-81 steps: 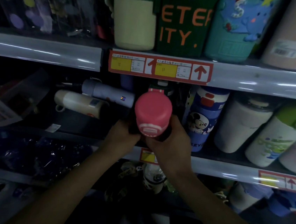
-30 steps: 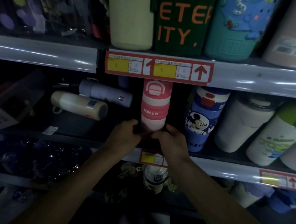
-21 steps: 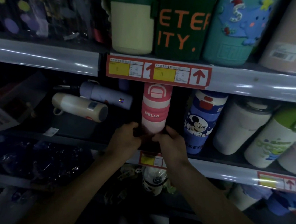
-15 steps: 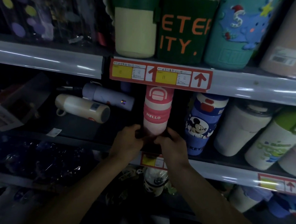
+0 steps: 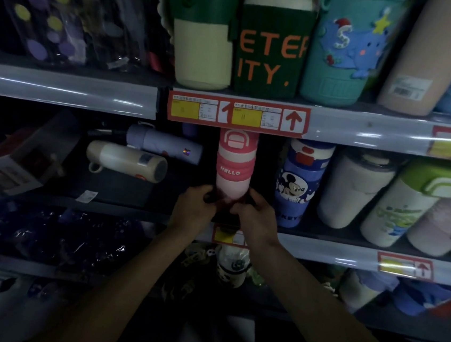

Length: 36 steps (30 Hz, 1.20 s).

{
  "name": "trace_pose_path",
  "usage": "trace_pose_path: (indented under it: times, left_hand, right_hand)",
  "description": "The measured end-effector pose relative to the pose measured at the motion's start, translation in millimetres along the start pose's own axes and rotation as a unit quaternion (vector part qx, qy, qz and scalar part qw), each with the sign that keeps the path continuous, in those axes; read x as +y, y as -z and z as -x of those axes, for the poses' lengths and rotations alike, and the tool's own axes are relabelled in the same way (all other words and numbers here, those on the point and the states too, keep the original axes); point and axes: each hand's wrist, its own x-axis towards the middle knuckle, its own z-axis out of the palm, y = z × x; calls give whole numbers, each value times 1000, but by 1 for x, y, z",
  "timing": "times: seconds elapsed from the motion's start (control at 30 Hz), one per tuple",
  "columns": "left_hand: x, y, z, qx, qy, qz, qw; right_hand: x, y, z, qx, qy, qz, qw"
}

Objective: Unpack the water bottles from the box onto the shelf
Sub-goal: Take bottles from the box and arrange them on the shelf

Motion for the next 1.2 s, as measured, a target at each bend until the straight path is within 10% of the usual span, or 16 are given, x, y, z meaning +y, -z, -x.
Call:
trace_pose_path:
  times: [0.6,1.2]
  left_hand:
    - [34,19,52,15,-48,-93,994]
    - [109,-68,38,-27,-64,100,993]
  right_hand:
    - [-26,56,42,-1,58,75,995]
    - [-37,116,14,138,57,-35,988]
